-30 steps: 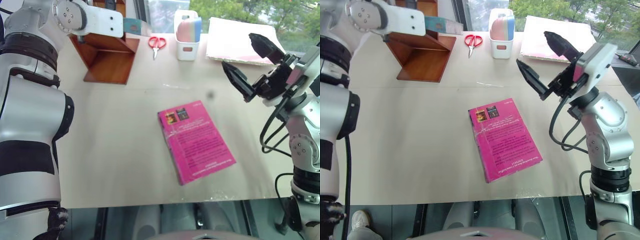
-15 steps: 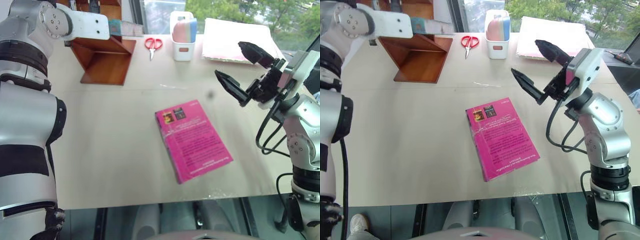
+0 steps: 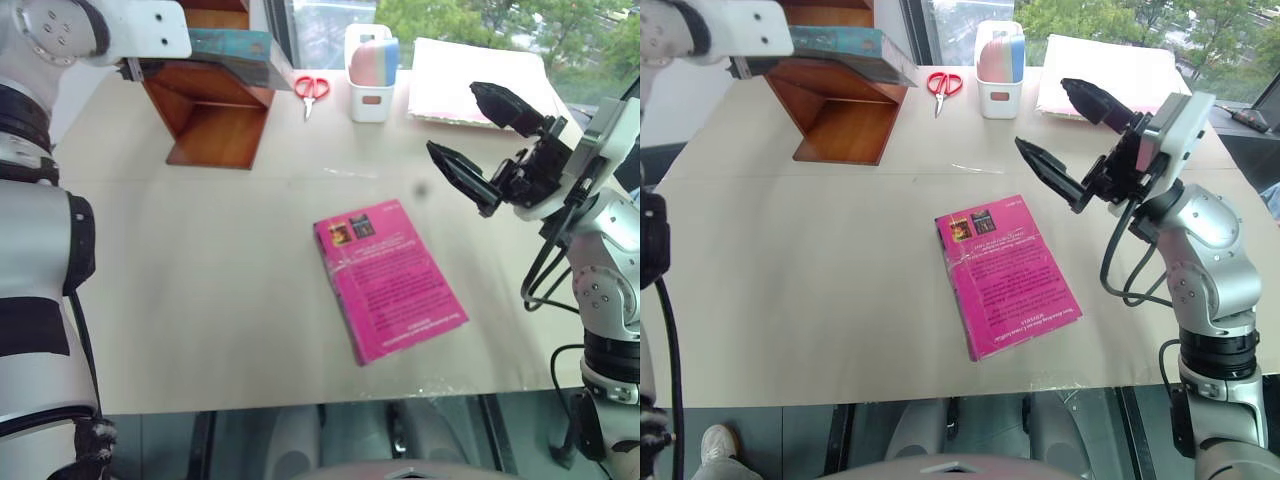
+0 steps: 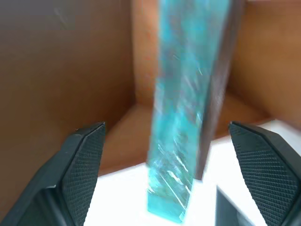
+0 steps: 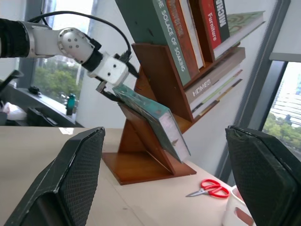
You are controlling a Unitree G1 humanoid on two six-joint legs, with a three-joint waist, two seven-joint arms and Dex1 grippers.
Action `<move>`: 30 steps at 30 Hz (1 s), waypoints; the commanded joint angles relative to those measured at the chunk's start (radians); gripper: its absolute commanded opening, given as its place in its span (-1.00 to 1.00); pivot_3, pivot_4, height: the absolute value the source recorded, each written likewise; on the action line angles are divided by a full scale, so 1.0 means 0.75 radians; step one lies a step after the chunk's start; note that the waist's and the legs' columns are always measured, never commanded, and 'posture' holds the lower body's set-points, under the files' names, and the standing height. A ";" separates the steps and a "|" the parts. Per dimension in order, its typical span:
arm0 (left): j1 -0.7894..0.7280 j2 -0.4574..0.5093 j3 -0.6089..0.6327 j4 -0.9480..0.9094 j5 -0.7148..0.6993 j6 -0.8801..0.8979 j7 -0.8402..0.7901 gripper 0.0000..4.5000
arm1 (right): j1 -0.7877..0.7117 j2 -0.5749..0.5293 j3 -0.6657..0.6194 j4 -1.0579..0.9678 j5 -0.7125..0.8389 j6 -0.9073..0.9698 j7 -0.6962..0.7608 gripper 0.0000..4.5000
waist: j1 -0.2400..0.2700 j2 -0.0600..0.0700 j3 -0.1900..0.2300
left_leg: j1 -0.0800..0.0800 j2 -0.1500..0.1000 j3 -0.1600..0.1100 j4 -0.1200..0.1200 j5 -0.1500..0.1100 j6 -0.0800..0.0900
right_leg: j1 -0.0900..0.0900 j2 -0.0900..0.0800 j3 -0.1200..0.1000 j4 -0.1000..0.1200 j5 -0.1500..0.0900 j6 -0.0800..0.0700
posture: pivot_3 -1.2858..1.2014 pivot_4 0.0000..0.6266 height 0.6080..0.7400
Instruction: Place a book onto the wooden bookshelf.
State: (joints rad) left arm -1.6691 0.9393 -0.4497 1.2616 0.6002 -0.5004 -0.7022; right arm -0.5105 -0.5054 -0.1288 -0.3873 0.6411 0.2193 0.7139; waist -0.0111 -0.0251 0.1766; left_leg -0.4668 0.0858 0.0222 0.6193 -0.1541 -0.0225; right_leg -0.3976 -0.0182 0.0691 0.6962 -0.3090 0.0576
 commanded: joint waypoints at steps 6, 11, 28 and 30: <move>0.668 0.035 0.562 -1.124 -1.004 0.629 -0.660 0.95 | -0.079 0.002 -0.034 -0.026 0.084 0.005 0.019 0.87 | -0.009 0.001 -0.001 | 0.003 0.003 -0.001 0.002 0.004 -0.006 | 0.002 0.001 -0.001 0.004 0.000 0.000 | 0.03 -0.52 1.00; 1.204 -0.162 0.795 -1.739 -1.396 1.219 -0.363 0.95 | 0.023 -0.087 -0.012 0.010 -0.001 0.066 0.044 0.87 | -0.004 0.001 -0.001 | 0.004 0.004 -0.002 0.009 0.004 -0.006 | 0.005 0.002 -0.001 0.007 0.000 -0.001 | 0.03 -0.52 1.00; 2.114 -0.454 1.055 -2.160 -1.575 1.419 0.005 0.99 | 0.773 -0.493 -0.415 0.085 -0.142 0.186 0.240 0.94 | -0.008 0.001 -0.002 | 0.027 0.003 -0.003 0.019 0.001 0.000 | 0.026 0.003 0.002 0.019 -0.001 -0.001 | 0.03 -0.52 1.00; 2.165 -0.401 1.080 -2.130 -1.556 1.375 -0.051 0.99 | 0.821 -0.513 -0.453 0.101 -0.162 0.168 0.262 0.94 | -0.007 0.001 -0.003 | 0.027 0.003 -0.002 0.019 0.000 0.000 | 0.026 0.003 0.002 0.017 -0.001 -0.001 | 0.03 -0.52 1.00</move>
State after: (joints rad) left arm -0.0472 0.6213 0.3316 -0.3157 -0.5563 0.5722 -0.7066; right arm 0.1082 -0.8745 -0.4175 -0.2927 0.5226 0.3742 0.8929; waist -0.0164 -0.0243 0.1747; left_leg -0.4463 0.0882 0.0208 0.6337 -0.1538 -0.0225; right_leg -0.3778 -0.0167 0.0710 0.7075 -0.3100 0.0559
